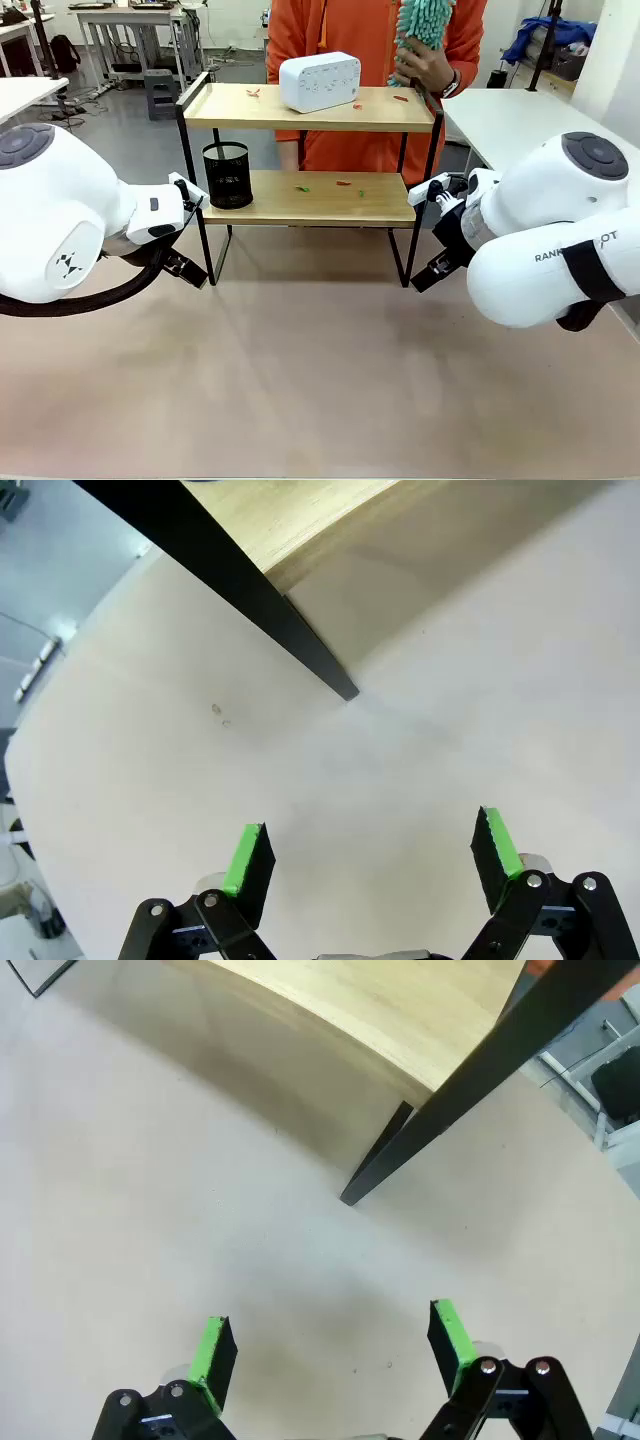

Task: Clean the shelf.
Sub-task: Pick up the Duster from the human.

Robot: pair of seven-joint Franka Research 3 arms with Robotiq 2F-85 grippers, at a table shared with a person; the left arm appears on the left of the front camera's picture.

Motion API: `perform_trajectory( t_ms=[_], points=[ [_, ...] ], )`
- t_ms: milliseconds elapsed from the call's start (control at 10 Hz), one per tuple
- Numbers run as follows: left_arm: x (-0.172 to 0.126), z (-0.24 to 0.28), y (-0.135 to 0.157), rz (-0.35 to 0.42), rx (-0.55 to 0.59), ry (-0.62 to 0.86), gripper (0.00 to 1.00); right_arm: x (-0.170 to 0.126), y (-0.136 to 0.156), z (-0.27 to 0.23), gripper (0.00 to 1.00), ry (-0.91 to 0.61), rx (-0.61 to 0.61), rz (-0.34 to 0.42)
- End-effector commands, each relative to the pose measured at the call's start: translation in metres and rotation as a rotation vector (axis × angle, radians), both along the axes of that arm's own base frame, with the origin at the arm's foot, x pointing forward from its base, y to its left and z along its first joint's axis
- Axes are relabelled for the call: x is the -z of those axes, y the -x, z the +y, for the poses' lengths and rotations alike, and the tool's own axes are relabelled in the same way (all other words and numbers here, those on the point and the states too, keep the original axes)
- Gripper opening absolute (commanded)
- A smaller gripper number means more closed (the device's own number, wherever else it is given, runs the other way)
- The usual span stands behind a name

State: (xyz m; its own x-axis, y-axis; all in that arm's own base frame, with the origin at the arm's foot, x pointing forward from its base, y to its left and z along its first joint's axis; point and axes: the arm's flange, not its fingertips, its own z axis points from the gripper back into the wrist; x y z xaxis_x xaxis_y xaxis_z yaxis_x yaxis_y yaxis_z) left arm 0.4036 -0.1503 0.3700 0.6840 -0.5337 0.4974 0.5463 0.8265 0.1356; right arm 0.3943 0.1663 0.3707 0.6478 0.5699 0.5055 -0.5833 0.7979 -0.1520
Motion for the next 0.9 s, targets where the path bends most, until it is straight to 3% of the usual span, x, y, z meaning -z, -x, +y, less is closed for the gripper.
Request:
perform_trajectory(
  t_ms=[0,800],
  points=[
    [-0.0001,-0.0001,0.0,0.0,0.0,0.0,1.0,0.0,0.0,0.0,1.0,0.0,0.0,0.0],
    [0.0,0.0001,0.0,0.0,-0.001,0.0,1.0,0.0,0.0,0.0,1.0,0.0,0.0,0.0]
  ],
)
